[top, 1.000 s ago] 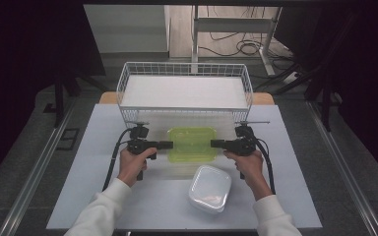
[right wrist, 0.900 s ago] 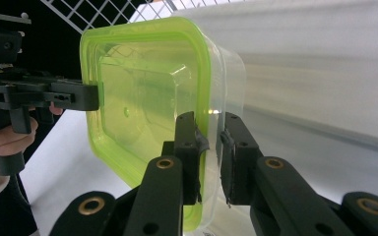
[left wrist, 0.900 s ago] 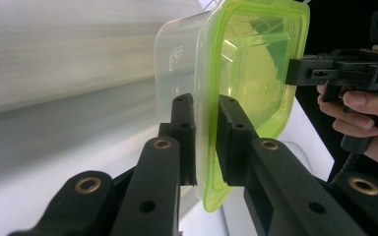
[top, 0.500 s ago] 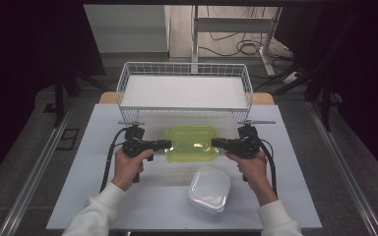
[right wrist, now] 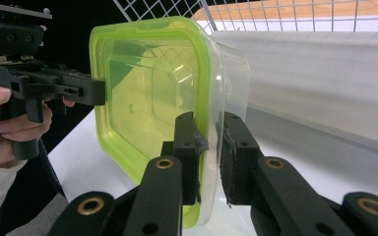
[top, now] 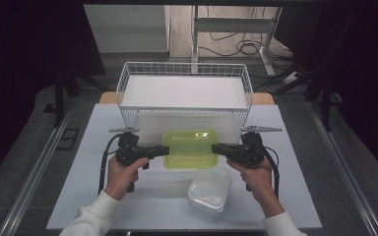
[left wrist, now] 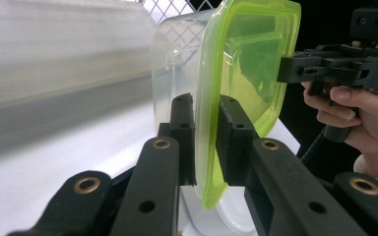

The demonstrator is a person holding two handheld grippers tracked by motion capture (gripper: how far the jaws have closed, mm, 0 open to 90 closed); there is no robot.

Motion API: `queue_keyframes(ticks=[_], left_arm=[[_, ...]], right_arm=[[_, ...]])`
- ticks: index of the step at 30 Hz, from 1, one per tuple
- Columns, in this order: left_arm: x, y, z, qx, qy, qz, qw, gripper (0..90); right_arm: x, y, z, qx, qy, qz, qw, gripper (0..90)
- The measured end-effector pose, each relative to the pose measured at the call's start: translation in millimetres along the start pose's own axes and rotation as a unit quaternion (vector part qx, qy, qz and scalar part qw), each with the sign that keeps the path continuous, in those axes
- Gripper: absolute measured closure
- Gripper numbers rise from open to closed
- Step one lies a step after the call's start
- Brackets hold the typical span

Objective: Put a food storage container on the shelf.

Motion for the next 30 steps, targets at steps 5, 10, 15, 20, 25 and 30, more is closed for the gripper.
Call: queue_keyframes(ticks=[5,10,15,20,25,30], left_arm=[[-4.9,4.6,3.2,0.004,-0.001,0.004,1.0,79.1],[-10.4,13.6,7.6,0.008,-0.001,0.009,0.9999,79.1],[-15.6,26.4,13.1,0.009,-0.004,0.014,0.9998,79.1],[-17.6,42.8,15.8,0.01,0.0,0.013,0.9999,79.1],[-21.9,66.5,22.3,0.021,0.007,0.013,0.9997,79.1],[-24.7,87.1,26.8,0.023,0.004,0.016,0.9996,79.2]], right_arm=[[-3.4,6.1,-6.2,-0.007,0.0,0.01,0.9999,78.8],[-6.4,15.1,-10.8,-0.012,0.001,0.017,0.9998,78.7],[-10.3,28.6,-15.2,-0.014,0.004,0.028,0.9995,78.7],[-11.9,41.4,-14.4,-0.011,0.009,0.033,0.9993,78.6],[-14.0,58.4,-12.9,-0.003,0.015,0.044,0.9989,78.5],[-19.0,78.3,-14.1,-0.005,0.017,0.056,0.9983,78.3]])
Point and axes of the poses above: each handheld gripper's, and its own axes: x roughly forward along the jaws, y roughly out of its top, z roughly to its right, the point moved 10 cm from there along x, roughly forward along the jaws, and after that the axes turned 3 degrees about -x, right-handed, at the moved point
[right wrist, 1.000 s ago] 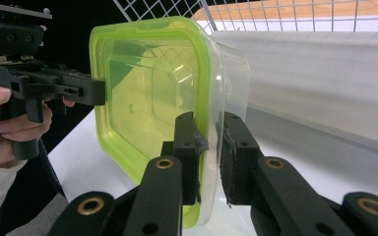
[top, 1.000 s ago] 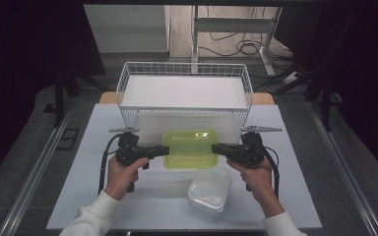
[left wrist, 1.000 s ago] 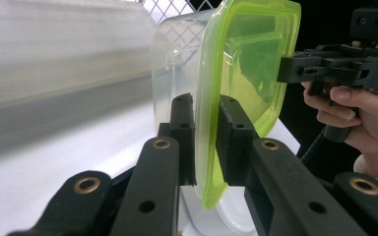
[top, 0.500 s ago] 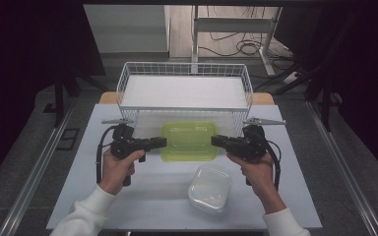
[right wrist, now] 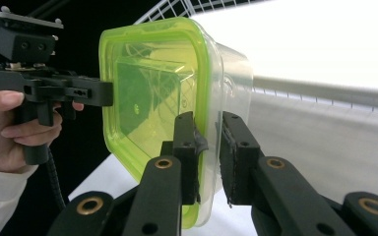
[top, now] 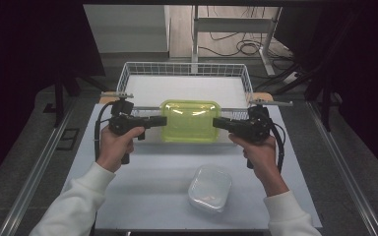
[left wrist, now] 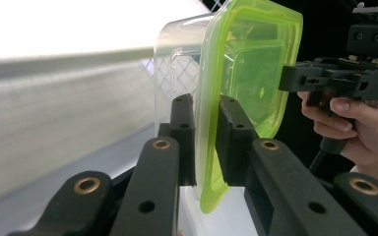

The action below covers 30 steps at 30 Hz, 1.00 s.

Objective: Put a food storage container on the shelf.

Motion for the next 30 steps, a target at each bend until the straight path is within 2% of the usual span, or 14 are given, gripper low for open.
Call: queue_keyframes(ticks=[8,10,19,24,30], left_arm=[[0.1,24.9,-0.4,-0.007,-0.013,0.003,0.9999,79.1],[0.5,32.3,-1.3,-0.016,-0.02,0.002,0.9997,78.8],[4.0,66.3,-9.0,-0.023,-0.019,-0.01,0.9995,78.9],[9.9,83.1,-20.1,-0.036,-0.019,-0.02,0.9989,78.9],[19.8,91.0,-39.0,-0.067,-0.02,-0.028,0.9971,78.9]], right_arm=[[-0.6,27.2,2.0,0.004,0.001,0.002,1.0,78.2],[0.2,33.6,3.4,0.007,0.002,0.002,1.0,78.1],[10.5,64.4,17.2,0.031,0.01,-0.011,0.9994,78.1],[19.7,78.3,28.0,0.053,0.011,-0.023,0.9983,78.2],[34.7,86.4,43.5,0.077,0.007,-0.044,0.996,78.1]])
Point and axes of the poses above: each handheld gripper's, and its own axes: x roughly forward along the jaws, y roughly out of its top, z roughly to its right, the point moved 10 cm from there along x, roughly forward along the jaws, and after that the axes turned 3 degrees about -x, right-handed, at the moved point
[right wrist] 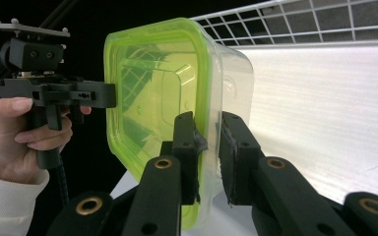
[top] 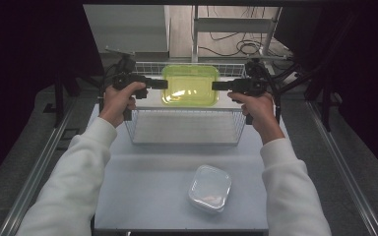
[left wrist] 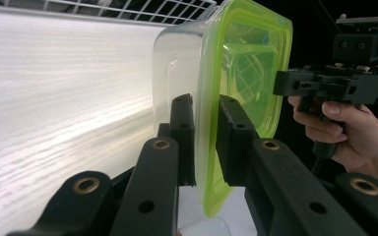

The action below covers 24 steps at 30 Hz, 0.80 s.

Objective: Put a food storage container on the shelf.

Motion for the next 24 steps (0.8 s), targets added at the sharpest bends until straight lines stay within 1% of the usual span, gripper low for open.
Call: queue_keyframes(ticks=[1,4,8,10,12,15,17,18,20,22,24], left_arm=[[0.8,0.3,-2.8,-0.001,0.0,-0.002,1.0,78.9],[5.4,2.5,-14.4,-0.019,0.004,-0.008,0.9998,78.9],[8.8,5.4,-25.0,-0.037,0.01,-0.011,0.9992,79.0],[10.7,6.6,-29.7,-0.046,0.018,-0.015,0.9987,79.2],[12.5,9.2,-33.2,-0.057,0.019,-0.011,0.9981,78.9],[13.9,12.8,-37.3,-0.071,0.02,-0.008,0.9972,78.9],[14.9,14.7,-40.1,-0.081,0.021,-0.005,0.9965,78.8],[16.0,16.0,-42.2,-0.089,0.019,-0.004,0.9958,78.6],[18.7,17.3,-45.5,-0.099,0.02,-0.001,0.9949,77.6],[21.3,18.0,-48.8,-0.105,0.022,0.002,0.9942,76.2],[22.5,19.0,-50.4,-0.109,0.021,0.005,0.9938,75.2]], right_arm=[[2.6,0.5,2.6,0.004,0.0,-0.005,1.0,78.2],[10.4,0.7,9.4,0.017,-0.001,-0.012,0.9998,78.1],[18.7,0.1,14.1,0.032,0.002,-0.016,0.9993,77.7],[23.3,0.0,17.1,0.036,-0.001,-0.018,0.9992,77.7],[27.2,-0.2,20.3,0.045,-0.004,-0.019,0.9988,77.9],[32.3,-0.2,26.6,0.062,-0.005,-0.014,0.998,77.5],[35.0,0.0,28.2,0.072,-0.005,-0.011,0.9973,76.4],[36.4,0.2,28.8,0.076,-0.007,-0.011,0.9971,75.7],[40.3,0.5,31.2,0.081,-0.015,-0.01,0.9965,74.1],[44.6,1.3,34.8,0.095,-0.02,-0.002,0.9953,72.8],[46.8,1.7,37.6,0.099,-0.023,0.002,0.9948,72.0]])
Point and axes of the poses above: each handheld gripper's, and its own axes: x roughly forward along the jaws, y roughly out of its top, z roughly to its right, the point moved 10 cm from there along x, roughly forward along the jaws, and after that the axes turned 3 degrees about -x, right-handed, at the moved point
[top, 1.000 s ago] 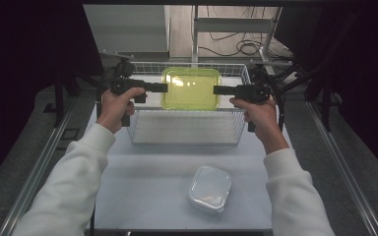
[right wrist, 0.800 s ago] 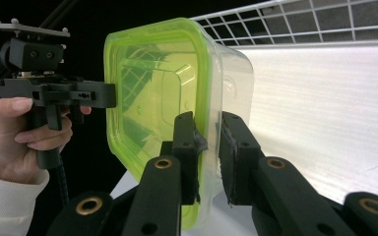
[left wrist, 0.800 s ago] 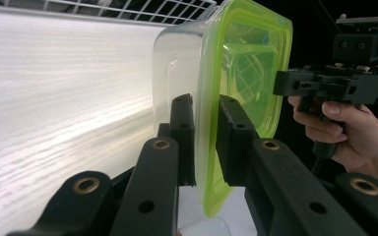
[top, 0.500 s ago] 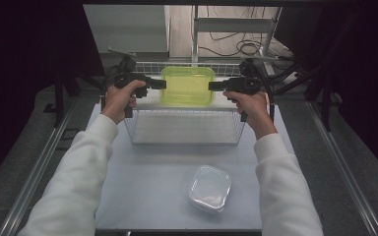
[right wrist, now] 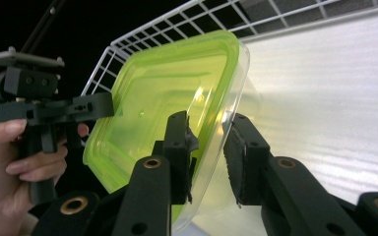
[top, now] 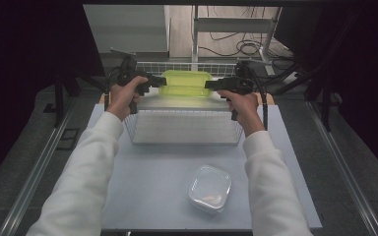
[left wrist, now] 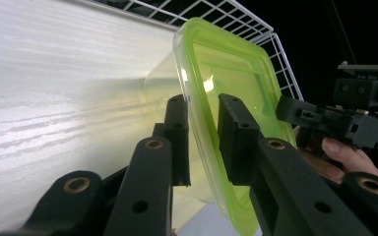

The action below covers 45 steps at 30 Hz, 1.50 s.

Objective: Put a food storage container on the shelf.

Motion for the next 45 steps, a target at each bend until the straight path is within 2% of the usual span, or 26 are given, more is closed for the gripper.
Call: queue_keyframes(ticks=[7,8,9,11,13,15,18,21,24,25,27,29,32,33,34,35,36,38,40,42,45], left_arm=[[2.0,0.6,-1.6,0.005,0.005,0.005,1.0,71.9],[2.2,0.9,-1.5,0.01,0.011,0.008,0.9998,68.9],[1.9,1.7,-0.1,0.015,0.011,0.015,0.9997,64.0],[0.1,3.6,3.0,0.025,0.009,0.027,0.9993,57.1],[-2.6,6.4,6.1,0.046,0.024,0.045,0.9976,50.6],[-6.1,7.4,10.9,0.065,0.029,0.056,0.9959,45.2],[-11.3,7.2,16.1,0.088,0.034,0.069,0.9931,39.5],[-16.1,4.9,20.0,0.113,0.043,0.078,0.9896,36.0],[-23.4,-2.3,24.8,0.138,0.042,0.077,0.9866,34.0],[-25.7,-4.8,26.0,0.144,0.041,0.075,0.9859,33.5],[-33.5,-12.6,28.5,0.172,0.043,0.066,0.982,32.5],[-40.1,-20.5,29.7,0.189,0.043,0.058,0.9794,32.0],[-49.8,-33.2,30.3,0.212,0.047,0.048,0.975,31.5],[-52.1,-36.1,30.5,0.215,0.048,0.047,0.9743,31.5],[-56.6,-40.8,30.3,0.223,0.051,0.045,0.9724,31.4],[-59.2,-43.9,30.7,0.228,0.053,0.045,0.9713,31.1],[-63.5,-49.0,31.1,0.236,0.057,0.045,0.969,31.0],[-68.8,-59.3,33.0,0.242,0.05,0.042,0.9682,30.5],[-73.0,-70.2,33.7,0.254,0.051,0.039,0.9652,30.1],[-76.5,-81.3,35.0,0.256,0.044,0.038,0.9651,29.9],[-78.1,-98.9,30.6,0.264,0.051,0.029,0.9629,29.6]], right_arm=[[3.0,2.7,3.1,0.015,0.012,0.022,0.9996,70.4],[3.1,2.6,3.4,0.016,0.015,0.025,0.9995,69.3],[3.9,2.1,3.5,0.018,0.016,0.026,0.9994,63.0],[4.5,1.9,3.6,0.01,0.006,0.033,0.9994,57.1],[3.2,2.9,3.2,-0.005,-0.012,0.047,0.9988,49.5],[0.0,5.9,1.7,-0.02,-0.029,0.065,0.9973,40.4],[-5.8,7.6,-2.2,-0.035,-0.045,0.082,0.995,35.3],[-16.2,9.3,-4.7,-0.069,-0.076,0.099,0.9898,31.0],[-26.7,9.4,-7.5,-0.09,-0.081,0.104,0.9872,30.7],[-31.6,8.0,-8.2,-0.099,-0.079,0.101,0.9868,30.8],[-39.4,3.8,-8.8,-0.115,-0.076,0.089,0.9865,30.9],[-47.7,-1.8,-9.1,-0.134,-0.076,0.075,0.9853,31.3],[-58.6,-10.7,-9.7,-0.163,-0.082,0.052,0.9818,31.6],[-63.4,-14.8,-10.4,-0.175,-0.085,0.043,0.9798,31.8],[-65.8,-17.3,-11.0,-0.181,-0.087,0.038,0.9788,32.2],[-69.3,-21.5,-11.6,-0.193,-0.092,0.03,0.9764,32.5],[-71.3,-24.1,-12.2,-0.2,-0.095,0.025,0.9749,32.8],[-76.3,-32.0,-14.3,-0.215,-0.097,0.012,0.9718,33.4],[-81.2,-41.2,-15.7,-0.226,-0.098,0.001,0.9692,34.2],[-84.2,-49.1,-15.5,-0.234,-0.099,-0.008,0.9671,34.9],[-88.5,-64.8,-13.6,-0.243,-0.099,-0.023,0.9647,35.9]])
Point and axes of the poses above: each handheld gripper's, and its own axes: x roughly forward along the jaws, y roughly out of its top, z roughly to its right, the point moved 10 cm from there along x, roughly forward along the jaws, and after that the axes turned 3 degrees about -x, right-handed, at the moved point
